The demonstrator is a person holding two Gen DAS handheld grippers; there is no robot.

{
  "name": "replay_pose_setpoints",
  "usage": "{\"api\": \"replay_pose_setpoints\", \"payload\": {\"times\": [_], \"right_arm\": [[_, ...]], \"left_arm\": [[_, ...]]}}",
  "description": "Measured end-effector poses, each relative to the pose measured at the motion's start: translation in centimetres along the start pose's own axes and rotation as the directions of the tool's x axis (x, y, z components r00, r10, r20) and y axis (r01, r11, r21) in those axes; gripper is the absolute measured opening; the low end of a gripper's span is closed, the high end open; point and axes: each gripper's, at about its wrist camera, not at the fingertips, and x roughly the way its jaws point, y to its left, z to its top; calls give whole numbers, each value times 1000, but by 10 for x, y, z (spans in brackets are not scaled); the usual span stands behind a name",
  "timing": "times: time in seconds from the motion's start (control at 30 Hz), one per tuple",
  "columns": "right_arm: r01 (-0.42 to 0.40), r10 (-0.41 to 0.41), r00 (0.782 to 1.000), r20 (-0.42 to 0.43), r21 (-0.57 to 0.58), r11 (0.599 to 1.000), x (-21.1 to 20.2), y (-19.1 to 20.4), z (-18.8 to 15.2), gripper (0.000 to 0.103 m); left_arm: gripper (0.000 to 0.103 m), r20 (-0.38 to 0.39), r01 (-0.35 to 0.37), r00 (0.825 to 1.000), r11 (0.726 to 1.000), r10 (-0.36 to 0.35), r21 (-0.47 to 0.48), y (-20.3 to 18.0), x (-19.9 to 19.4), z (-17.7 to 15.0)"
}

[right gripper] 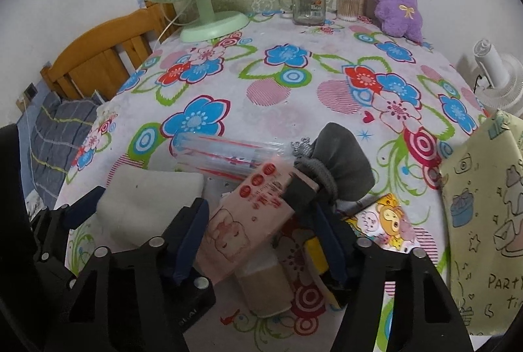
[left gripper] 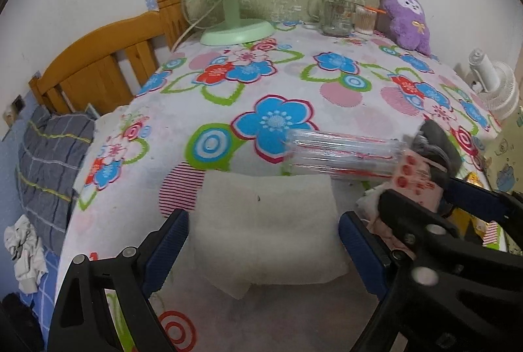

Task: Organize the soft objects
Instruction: 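Grasp the white tissue pack with the left tool while the right tool grasps the pink packet, then lift the white tissue pack with the left tool while the right tool lifts the pink packet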

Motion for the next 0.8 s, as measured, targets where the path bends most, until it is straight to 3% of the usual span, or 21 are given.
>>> {"api": "replay_pose_setpoints", "payload": {"times": [0.27,0.33,0.8], "right_arm": [[-45,44,998,-45,-24,999,15,8,2,48],[-52,50,998,-45,-32,998,15,9,2,37],[-59,59,998,-5,-48,997,5,11,1,16]], "left_arm": [[90,-38,32,999,999,-33,-25,3,10,-3],[88,-33,35,999,999,-36,-22,3,9,-3],[69,3,64,998,998,-64,-22,1,-2,-2]]}}
